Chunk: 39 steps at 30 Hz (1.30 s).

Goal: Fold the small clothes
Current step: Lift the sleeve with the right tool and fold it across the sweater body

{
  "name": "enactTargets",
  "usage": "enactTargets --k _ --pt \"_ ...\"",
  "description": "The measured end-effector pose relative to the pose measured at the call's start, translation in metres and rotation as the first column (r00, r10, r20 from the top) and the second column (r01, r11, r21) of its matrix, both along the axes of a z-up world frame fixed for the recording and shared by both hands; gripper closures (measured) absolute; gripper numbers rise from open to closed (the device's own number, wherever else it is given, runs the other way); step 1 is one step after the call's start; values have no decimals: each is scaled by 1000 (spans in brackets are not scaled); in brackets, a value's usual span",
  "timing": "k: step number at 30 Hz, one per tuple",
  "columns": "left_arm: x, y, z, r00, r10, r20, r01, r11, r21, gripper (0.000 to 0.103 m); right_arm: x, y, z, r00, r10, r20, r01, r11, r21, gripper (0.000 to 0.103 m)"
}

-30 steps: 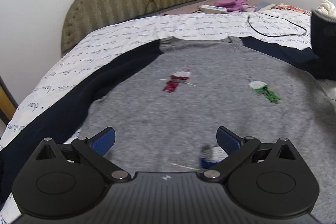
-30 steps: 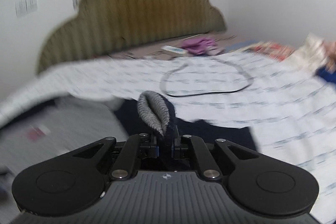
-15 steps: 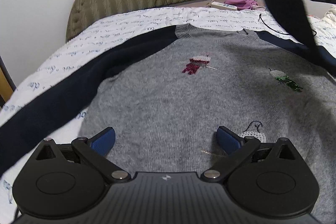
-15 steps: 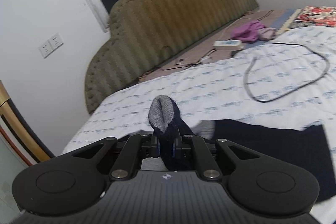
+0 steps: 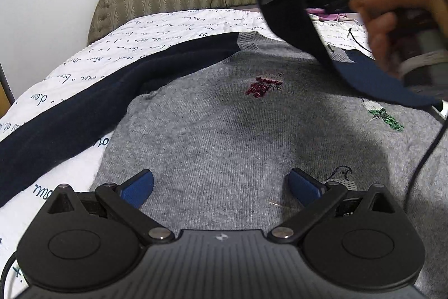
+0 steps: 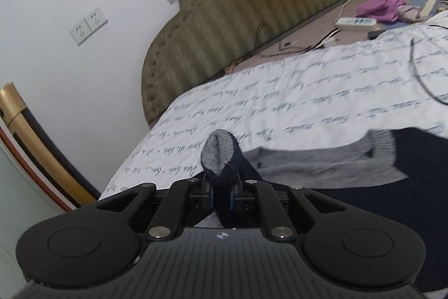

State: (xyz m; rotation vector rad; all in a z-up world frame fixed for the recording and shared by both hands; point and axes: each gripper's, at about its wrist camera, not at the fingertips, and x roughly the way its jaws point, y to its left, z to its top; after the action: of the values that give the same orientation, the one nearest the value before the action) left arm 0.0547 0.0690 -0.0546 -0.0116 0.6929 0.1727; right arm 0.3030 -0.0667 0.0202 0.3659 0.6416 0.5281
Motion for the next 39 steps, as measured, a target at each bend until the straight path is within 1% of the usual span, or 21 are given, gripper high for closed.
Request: enactTargets --k 8,10,12,13,14,15,16,19,21,22,24,25,27,29,31,32,33,35,37,38,39 --pt "-1 -2 -1 1000 5 2 -5 1000 -2 0 13 38 -13 997 66 -39 -68 997 -43 90" --pt "-1 -2 -1 1000 5 2 -5 1000 -4 0 19 47 -18 994 89 -59 -92 994 -57 86" --pt "-1 -2 -1 1000 5 2 -5 1000 -6 0 26 56 -26 988 110 -105 -119 989 -82 76" --pt "-1 -1 0 1000 5 2 -5 1000 -8 0 29 59 -31 983 123 -134 -135 987 -91 69" --pt "-2 -2 0 1000 4 3 -4 1000 -9 0 30 60 -36 978 138 -155 -152 985 -85 54" --pt "-2 -2 0 1000 4 3 -4 1000 -11 0 28 60 -37 973 155 -169 -169 983 -69 48" --pt "-2 -1 0 1000 4 3 -4 1000 -13 0 25 57 -37 971 170 -167 -180 983 -46 48" --pt "-2 0 0 1000 4 2 -4 1000 -13 0 11 41 -27 974 191 -121 -190 982 23 45" --pt "-2 0 0 1000 4 3 -4 1000 -14 0 5 33 -25 970 209 -122 -205 978 40 45" --pt "-2 0 0 1000 4 3 -4 1000 -14 0 4 31 -26 967 215 -137 -213 977 34 43" --pt "-2 0 0 1000 4 2 -4 1000 -13 0 5 35 -34 955 232 -187 -238 971 -7 36" --pt "-2 0 0 1000 4 2 -4 1000 -13 0 5 39 -41 949 235 -212 -249 968 -42 36" --pt "-2 0 0 1000 4 3 -4 1000 -14 0 3 44 -50 949 211 -233 -240 965 -103 36" --pt "-1 2 1 1000 4 4 -4 1000 -18 0 -2 44 -48 954 203 -219 -228 969 -96 35" --pt "0 4 1 1000 5 4 -5 1000 -23 0 -11 42 -38 958 224 -177 -239 968 -71 35" --pt "0 4 1 1000 5 3 -5 1000 -26 0 -16 42 -33 961 230 -156 -244 966 -82 35" --pt "0 5 1 1000 6 2 -6 1000 -28 0 -20 44 -31 961 234 -144 -251 961 -112 34" --pt "0 4 4 1000 11 -6 -11 1000 -22 0 -23 54 -34 954 256 -159 -286 933 -218 31" --pt "-8 6 11 998 56 5 -56 998 -8 0 -26 59 -38 960 232 -157 -271 911 -312 31" --pt "-14 7 16 996 86 24 -86 996 0 0 -31 57 -36 964 225 -138 -259 910 -324 31" --pt "-22 10 21 990 130 51 -131 991 16 0 -35 53 -32 966 229 -118 -255 916 -311 31"
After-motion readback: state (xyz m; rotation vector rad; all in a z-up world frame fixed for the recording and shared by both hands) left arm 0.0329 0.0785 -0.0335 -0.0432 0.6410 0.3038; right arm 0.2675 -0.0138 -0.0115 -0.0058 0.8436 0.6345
